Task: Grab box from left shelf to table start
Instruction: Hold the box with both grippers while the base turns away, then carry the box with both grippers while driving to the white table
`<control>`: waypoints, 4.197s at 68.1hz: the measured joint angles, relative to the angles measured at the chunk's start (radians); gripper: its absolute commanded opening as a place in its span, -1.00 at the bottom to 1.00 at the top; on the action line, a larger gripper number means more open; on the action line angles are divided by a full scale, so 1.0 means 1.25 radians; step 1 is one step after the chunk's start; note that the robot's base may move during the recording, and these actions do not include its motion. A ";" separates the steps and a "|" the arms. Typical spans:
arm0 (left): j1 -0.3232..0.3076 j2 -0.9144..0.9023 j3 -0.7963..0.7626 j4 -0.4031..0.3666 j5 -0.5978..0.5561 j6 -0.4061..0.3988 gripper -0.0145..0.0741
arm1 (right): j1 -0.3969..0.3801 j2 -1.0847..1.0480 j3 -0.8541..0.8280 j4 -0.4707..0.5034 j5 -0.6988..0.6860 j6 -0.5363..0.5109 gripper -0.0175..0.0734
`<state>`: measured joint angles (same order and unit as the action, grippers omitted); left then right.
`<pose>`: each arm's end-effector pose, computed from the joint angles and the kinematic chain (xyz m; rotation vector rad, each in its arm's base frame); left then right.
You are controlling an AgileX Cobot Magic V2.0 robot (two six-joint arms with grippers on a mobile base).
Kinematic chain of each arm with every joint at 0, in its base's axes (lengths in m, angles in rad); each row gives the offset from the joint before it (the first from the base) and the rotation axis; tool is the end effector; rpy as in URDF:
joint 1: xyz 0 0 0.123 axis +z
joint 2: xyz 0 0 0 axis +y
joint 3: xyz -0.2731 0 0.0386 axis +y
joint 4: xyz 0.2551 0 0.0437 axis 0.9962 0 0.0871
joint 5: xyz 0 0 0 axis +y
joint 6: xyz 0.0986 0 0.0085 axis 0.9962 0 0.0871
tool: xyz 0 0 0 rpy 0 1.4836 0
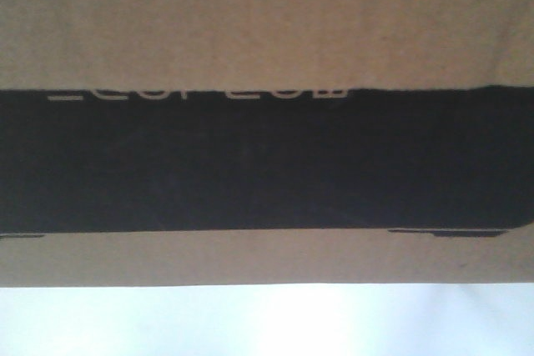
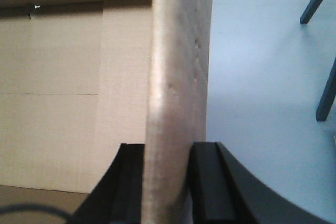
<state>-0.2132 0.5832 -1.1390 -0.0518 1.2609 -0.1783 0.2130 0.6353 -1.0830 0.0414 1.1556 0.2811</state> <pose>0.0649 -0.0190 0.4200 0.0491 2.2011 -0.2831 0.0916 0.0236 0.4084 0.0722 2.2087 0.3278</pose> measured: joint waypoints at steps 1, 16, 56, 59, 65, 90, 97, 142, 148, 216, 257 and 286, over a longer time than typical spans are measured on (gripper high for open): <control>0.000 0.000 0.000 0.000 0.000 0.000 -0.90 | 0.000 0.000 0.000 0.000 0.000 0.000 -0.49; 0.000 0.000 0.000 0.000 0.000 0.000 -0.90 | 0.000 0.000 0.000 0.000 0.000 0.000 -0.49; 0.000 0.000 0.000 0.000 0.000 0.000 -0.90 | 0.000 0.000 0.000 0.000 0.000 0.000 -0.49; 0.000 0.000 0.000 0.000 0.000 0.000 -0.90 | 0.000 0.000 0.000 0.000 0.000 0.000 -0.49; 0.000 0.000 0.000 0.000 0.000 0.000 -0.90 | 0.000 0.000 0.000 0.000 0.000 0.000 -0.49; 0.000 0.000 0.000 0.000 0.000 0.000 -0.90 | 0.000 0.000 0.000 0.000 0.000 0.000 -0.49; 0.000 0.000 0.000 0.000 0.000 0.000 -0.90 | 0.000 0.000 0.000 0.000 0.000 0.000 -0.49; 0.000 0.000 0.000 0.000 0.000 0.000 -0.90 | 0.000 0.000 0.000 0.000 0.002 0.000 -0.49; 0.000 0.000 0.000 0.000 0.000 0.000 -0.90 | 0.000 0.000 0.000 0.000 0.002 0.000 -0.49; 0.000 0.000 0.002 0.000 0.000 0.000 -0.90 | 0.000 0.000 0.000 0.000 0.002 0.000 -0.49; 0.000 0.003 0.002 -0.007 0.000 0.000 -0.90 | 0.000 0.005 0.000 -0.001 0.002 -0.001 -0.49; 0.000 0.004 0.002 -0.007 0.000 0.000 -0.90 | 0.000 0.005 0.000 -0.001 0.002 -0.003 -0.49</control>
<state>-0.2132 0.5882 -1.1370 -0.0604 1.2609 -0.1783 0.2130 0.6410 -1.0830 0.0395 1.1577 0.2778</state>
